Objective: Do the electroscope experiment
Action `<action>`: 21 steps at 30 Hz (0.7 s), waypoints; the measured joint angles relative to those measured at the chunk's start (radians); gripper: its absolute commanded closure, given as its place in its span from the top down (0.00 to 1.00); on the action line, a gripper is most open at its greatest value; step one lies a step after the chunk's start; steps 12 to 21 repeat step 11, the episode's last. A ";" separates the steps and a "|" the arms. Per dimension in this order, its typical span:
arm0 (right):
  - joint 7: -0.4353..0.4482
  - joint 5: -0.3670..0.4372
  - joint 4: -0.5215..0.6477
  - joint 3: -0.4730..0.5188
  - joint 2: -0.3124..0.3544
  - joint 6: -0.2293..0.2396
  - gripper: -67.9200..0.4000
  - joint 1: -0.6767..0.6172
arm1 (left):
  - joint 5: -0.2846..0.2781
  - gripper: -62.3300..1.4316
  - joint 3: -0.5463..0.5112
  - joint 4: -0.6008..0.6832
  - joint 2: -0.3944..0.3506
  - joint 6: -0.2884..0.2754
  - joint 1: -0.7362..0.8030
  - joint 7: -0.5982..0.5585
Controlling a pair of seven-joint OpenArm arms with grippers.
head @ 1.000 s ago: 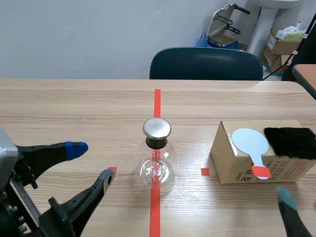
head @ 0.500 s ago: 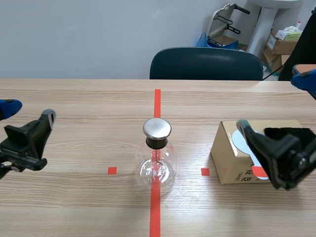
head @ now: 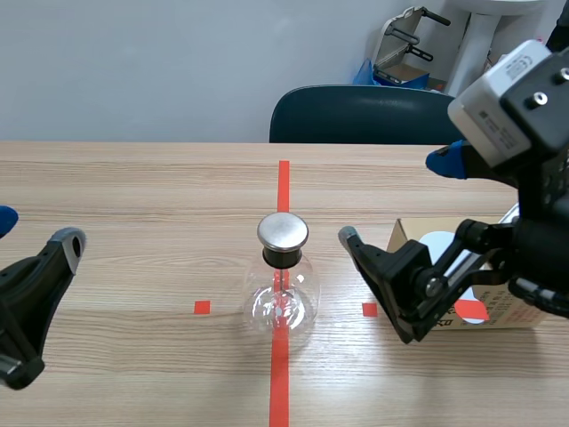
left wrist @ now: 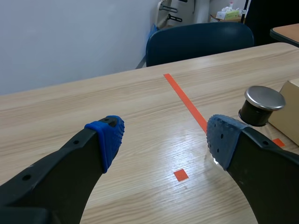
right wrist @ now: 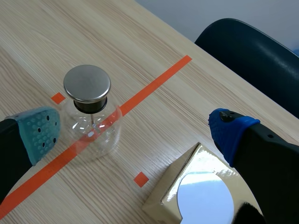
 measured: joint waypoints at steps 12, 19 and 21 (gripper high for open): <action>0.015 0.000 0.000 -0.010 0.000 -0.003 1.00 0.000 | -0.003 0.65 -0.023 -0.002 0.000 0.013 0.077 -0.048; 0.015 0.000 0.000 -0.010 0.000 -0.003 1.00 0.000 | -0.003 0.65 -0.023 -0.002 0.000 0.013 0.077 -0.048; 0.015 0.000 0.000 -0.010 0.000 -0.003 1.00 0.000 | -0.003 0.65 -0.023 -0.002 0.000 0.013 0.077 -0.048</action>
